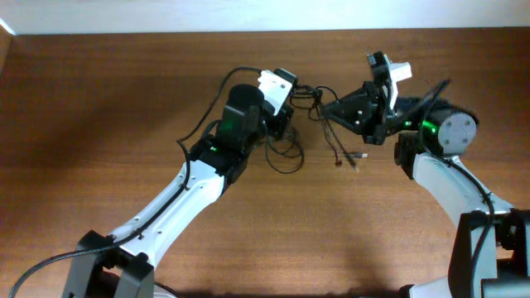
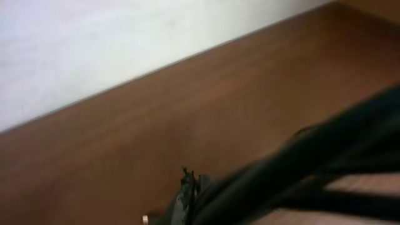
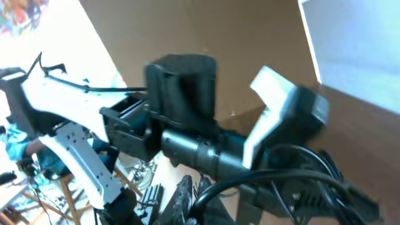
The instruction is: Untangle cables
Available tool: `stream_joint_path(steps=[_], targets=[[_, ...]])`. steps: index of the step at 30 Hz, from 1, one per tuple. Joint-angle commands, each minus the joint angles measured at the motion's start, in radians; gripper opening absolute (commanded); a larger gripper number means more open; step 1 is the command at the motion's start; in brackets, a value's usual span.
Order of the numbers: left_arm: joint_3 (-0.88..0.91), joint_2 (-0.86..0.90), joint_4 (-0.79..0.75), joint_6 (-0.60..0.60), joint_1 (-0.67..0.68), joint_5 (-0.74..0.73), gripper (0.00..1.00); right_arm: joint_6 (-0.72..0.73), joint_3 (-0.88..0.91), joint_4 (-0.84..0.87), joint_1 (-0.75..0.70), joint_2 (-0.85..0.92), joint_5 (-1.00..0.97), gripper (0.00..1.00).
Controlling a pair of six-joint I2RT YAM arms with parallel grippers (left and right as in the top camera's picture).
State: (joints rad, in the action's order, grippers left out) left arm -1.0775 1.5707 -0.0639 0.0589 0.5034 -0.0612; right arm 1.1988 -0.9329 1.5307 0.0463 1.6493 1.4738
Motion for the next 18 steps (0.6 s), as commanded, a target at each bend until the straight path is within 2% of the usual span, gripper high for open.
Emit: stream_joint_path(steps=[1, 7, 10, 13, 14, 15, 16, 17, 18], targets=[[0.001, 0.003, 0.057, -0.03, -0.009, 0.058, 0.0, 0.066, -0.015, 0.046, -0.001, -0.018, 0.008, 0.04], [0.001, 0.003, 0.171, -0.079, -0.01, 0.062, 0.0, 0.063, -0.015, 0.044, -0.001, -0.018, 0.008, 0.04], [0.001, 0.003, 0.201, -0.145, -0.01, 0.092, 0.0, 0.067, -0.015, 0.042, -0.001, -0.018, 0.008, 0.04], [0.001, 0.003, 0.209, -0.154, -0.01, 0.112, 0.0, 0.066, -0.015, -0.022, -0.001, -0.018, 0.008, 0.04], [0.001, 0.003, 0.208, -0.172, -0.012, 0.119, 0.0, 0.066, -0.015, -0.039, -0.001, -0.018, 0.008, 0.12], [0.001, 0.003, 0.197, -0.171, -0.015, 0.118, 0.0, 0.066, -0.015, -0.058, -0.001, -0.018, 0.008, 0.34], [0.001, 0.003, 0.179, -0.17, -0.016, 0.118, 0.0, 0.066, -0.015, -0.082, -0.001, -0.018, 0.008, 0.45], [0.001, 0.003, 0.157, -0.142, -0.016, 0.118, 0.0, 0.066, -0.015, -0.116, -0.001, -0.018, 0.008, 0.67], [0.001, 0.003, 0.129, -0.077, -0.016, 0.118, 0.0, 0.066, -0.015, -0.156, -0.001, -0.018, 0.007, 0.75]])
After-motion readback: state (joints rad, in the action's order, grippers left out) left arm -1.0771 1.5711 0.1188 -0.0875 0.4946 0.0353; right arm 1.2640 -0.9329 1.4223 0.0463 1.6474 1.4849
